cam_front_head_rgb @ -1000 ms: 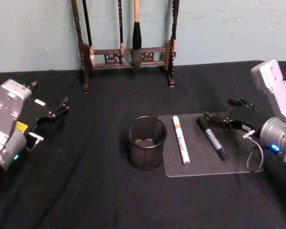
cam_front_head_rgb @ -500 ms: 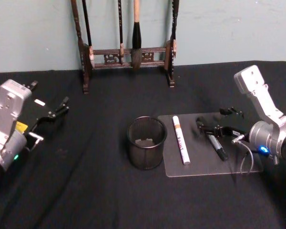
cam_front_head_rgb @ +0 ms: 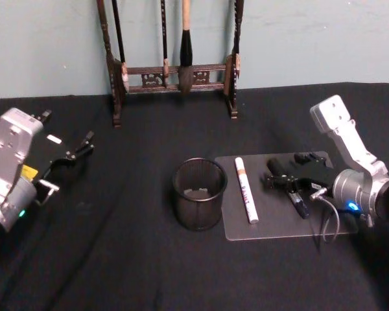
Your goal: Pick up the water-based marker from the table and place it into the pen holder.
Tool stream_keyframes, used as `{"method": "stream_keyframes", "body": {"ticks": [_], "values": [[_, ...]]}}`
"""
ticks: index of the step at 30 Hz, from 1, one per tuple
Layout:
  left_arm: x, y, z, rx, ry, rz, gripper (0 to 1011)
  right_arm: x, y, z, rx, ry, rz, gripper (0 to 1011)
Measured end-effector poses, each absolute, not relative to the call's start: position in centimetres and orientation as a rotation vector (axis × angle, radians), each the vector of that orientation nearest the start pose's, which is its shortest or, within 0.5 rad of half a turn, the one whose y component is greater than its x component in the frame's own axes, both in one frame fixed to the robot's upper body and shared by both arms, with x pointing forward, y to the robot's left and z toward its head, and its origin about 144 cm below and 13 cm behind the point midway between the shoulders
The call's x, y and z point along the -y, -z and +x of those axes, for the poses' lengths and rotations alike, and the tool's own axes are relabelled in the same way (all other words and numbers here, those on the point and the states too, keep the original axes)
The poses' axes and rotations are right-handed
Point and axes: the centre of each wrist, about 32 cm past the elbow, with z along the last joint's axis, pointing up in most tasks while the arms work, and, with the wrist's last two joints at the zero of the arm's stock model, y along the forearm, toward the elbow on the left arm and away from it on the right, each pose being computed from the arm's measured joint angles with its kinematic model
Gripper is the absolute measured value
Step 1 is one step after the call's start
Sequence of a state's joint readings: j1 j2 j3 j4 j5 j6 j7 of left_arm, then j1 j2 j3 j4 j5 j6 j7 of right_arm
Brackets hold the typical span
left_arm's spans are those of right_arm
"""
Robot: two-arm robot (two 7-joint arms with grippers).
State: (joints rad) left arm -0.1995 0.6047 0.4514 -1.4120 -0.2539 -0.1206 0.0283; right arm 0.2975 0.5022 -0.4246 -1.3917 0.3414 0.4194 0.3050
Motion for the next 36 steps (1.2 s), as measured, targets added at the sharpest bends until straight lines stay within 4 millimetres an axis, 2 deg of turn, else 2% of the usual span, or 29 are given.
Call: {"method": "stream_keyframes", "body": {"ticks": [34, 36], "values": [[-30.97, -113.98, 48.86, 0.285, -1.248, 0.304, 1001, 28.16, -115.70, 51.77, -0.231, 0.995, -0.537, 1002], [-30.97, -113.98, 48.86, 0.285, -1.248, 0.304, 1001, 28.16, -115.71, 51.77, -0.231, 0.995, -0.537, 968]]}}
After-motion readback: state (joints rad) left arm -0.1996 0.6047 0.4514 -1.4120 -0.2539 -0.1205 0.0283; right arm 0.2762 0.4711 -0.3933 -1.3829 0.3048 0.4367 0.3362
